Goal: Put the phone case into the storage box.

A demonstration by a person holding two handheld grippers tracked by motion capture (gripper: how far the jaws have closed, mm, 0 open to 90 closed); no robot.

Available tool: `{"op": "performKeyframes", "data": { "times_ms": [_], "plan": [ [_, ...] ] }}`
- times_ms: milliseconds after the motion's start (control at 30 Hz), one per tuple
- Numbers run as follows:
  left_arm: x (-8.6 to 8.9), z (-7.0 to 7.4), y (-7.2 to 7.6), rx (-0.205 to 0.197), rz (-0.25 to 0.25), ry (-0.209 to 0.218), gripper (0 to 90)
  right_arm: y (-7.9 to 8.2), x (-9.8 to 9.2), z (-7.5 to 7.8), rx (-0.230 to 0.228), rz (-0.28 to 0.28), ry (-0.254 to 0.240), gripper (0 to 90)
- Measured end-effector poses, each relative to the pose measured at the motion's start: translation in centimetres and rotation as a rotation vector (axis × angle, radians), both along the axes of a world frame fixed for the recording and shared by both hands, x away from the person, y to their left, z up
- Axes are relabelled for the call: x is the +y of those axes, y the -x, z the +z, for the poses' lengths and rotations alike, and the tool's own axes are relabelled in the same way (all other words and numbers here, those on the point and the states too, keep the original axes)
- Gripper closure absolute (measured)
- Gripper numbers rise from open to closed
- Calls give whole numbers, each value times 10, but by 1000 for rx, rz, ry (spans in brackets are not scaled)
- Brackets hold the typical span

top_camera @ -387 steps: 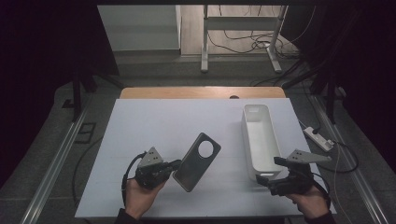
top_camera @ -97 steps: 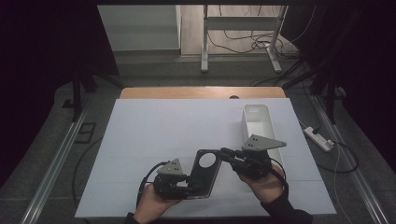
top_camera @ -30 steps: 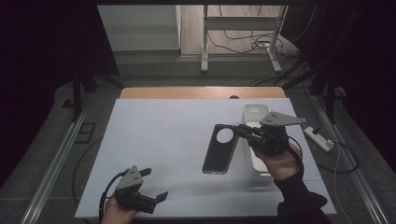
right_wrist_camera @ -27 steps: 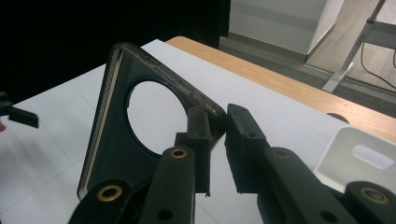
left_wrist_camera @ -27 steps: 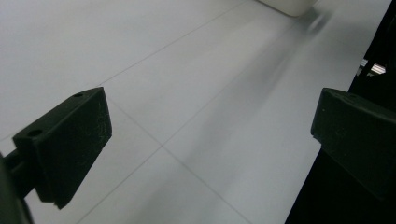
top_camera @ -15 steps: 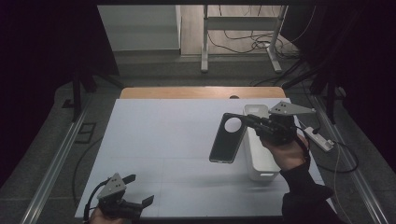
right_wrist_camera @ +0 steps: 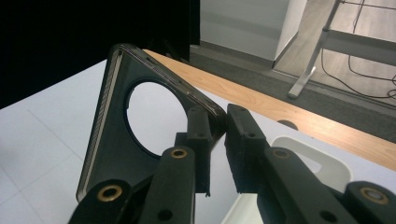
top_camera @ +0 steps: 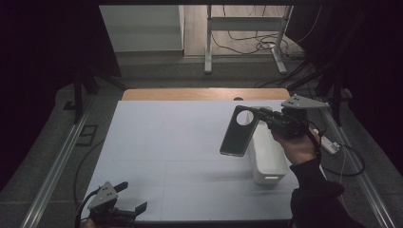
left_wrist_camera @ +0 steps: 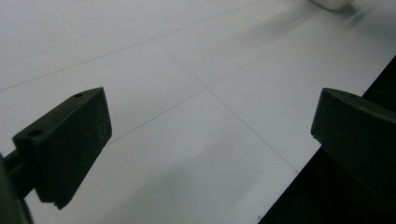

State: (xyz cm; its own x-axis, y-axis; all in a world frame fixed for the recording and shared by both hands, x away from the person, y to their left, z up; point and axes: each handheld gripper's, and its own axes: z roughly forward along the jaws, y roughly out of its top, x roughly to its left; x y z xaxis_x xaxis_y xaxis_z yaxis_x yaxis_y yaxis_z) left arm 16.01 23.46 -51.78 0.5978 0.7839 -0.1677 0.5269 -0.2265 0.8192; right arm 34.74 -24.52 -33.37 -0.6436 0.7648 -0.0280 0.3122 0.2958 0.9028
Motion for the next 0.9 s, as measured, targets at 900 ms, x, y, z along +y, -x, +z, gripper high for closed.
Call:
{"op": "performKeyframes", "data": {
  "times_ms": [900],
  "plan": [
    [-2,0,1,15,5,-29,0,-38,-32,8,-37,-112,18,800]
  ]
}}
